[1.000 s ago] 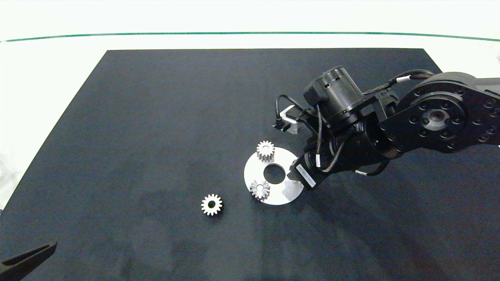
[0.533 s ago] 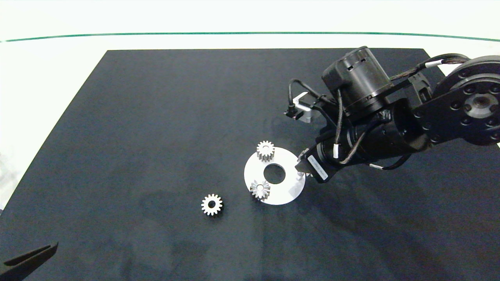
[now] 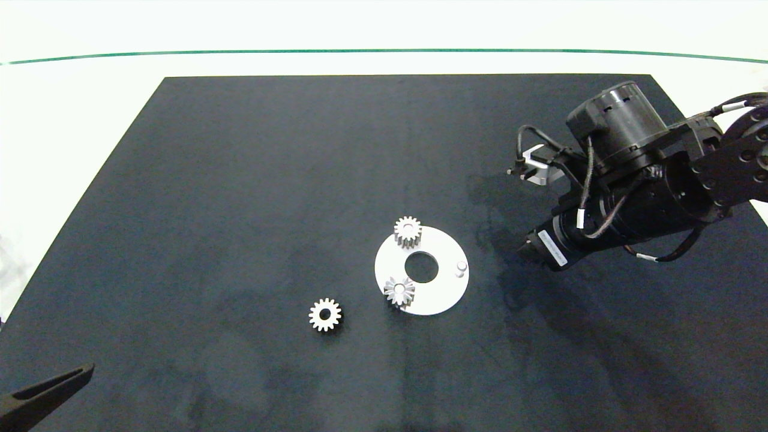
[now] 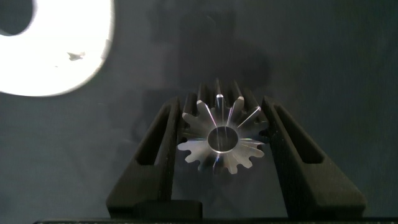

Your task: Remove an incorrectly installed larger gear and replace it with the correct smaller gear

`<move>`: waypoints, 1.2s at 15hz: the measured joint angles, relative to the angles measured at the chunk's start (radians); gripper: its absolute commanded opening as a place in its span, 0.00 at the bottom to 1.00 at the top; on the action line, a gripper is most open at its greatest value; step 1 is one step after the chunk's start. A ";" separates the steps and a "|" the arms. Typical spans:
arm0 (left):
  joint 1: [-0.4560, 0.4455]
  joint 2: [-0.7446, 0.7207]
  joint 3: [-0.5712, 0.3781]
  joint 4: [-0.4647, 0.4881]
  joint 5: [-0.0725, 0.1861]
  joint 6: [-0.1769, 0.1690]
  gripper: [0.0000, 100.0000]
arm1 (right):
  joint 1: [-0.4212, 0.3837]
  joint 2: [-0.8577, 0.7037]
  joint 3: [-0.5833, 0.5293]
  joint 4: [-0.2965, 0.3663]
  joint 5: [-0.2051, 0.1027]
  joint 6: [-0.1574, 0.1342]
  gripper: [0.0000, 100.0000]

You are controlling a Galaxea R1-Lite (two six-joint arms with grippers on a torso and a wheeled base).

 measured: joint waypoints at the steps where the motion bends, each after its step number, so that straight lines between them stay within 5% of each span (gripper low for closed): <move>1: 0.000 0.002 0.000 -0.001 0.000 0.000 1.00 | -0.019 -0.001 0.015 -0.002 0.004 0.000 0.28; 9: 0.001 0.024 0.000 -0.030 0.002 0.010 1.00 | -0.132 0.003 0.054 -0.061 0.032 0.035 0.28; 10: 0.001 0.026 0.000 -0.032 0.002 0.016 1.00 | -0.139 0.005 0.056 -0.069 0.037 0.039 1.00; 18: -0.011 0.033 0.001 -0.036 -0.002 0.048 1.00 | -0.146 -0.025 0.119 -0.110 0.067 0.043 1.00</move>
